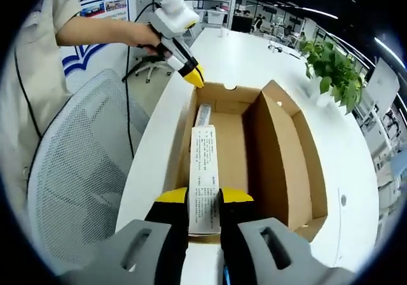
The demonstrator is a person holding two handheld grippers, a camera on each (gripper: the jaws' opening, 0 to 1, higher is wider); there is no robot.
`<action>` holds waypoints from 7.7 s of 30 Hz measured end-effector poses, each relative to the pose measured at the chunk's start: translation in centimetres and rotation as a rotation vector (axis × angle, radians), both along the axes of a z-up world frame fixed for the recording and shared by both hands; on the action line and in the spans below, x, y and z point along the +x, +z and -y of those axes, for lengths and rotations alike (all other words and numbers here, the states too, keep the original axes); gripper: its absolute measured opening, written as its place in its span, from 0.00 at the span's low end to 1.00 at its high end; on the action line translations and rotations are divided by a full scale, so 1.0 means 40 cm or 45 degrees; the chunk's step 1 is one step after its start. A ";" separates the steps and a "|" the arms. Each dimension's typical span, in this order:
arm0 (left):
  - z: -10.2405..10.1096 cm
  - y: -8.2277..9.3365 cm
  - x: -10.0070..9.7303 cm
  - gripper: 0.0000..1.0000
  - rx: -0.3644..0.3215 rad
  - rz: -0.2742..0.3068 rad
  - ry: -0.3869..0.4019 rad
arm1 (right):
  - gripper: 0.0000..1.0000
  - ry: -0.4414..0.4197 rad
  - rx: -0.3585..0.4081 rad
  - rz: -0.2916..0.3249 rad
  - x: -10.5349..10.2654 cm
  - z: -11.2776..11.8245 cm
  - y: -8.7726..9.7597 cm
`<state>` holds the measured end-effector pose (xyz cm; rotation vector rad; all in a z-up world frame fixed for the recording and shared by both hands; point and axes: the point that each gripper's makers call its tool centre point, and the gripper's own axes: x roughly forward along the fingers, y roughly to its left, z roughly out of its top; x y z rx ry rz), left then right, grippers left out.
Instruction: Operate the shoe box by opening the lid, removing the specified soft item, and placing it in the target area until the item is outside and the box remains undamaged.
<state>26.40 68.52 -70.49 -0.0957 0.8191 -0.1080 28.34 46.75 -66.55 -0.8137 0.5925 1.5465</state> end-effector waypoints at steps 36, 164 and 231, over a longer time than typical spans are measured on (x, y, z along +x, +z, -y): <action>0.007 0.000 -0.002 0.04 0.033 -0.036 -0.020 | 0.15 -0.124 0.048 0.118 0.102 0.237 0.151; 0.006 -0.003 0.013 0.07 0.162 -0.167 -0.184 | 0.36 -0.397 -0.538 0.340 0.506 0.831 -0.138; 0.187 -0.049 0.066 0.44 0.521 -0.397 -1.745 | 0.96 -1.255 0.249 0.030 -0.106 0.654 0.113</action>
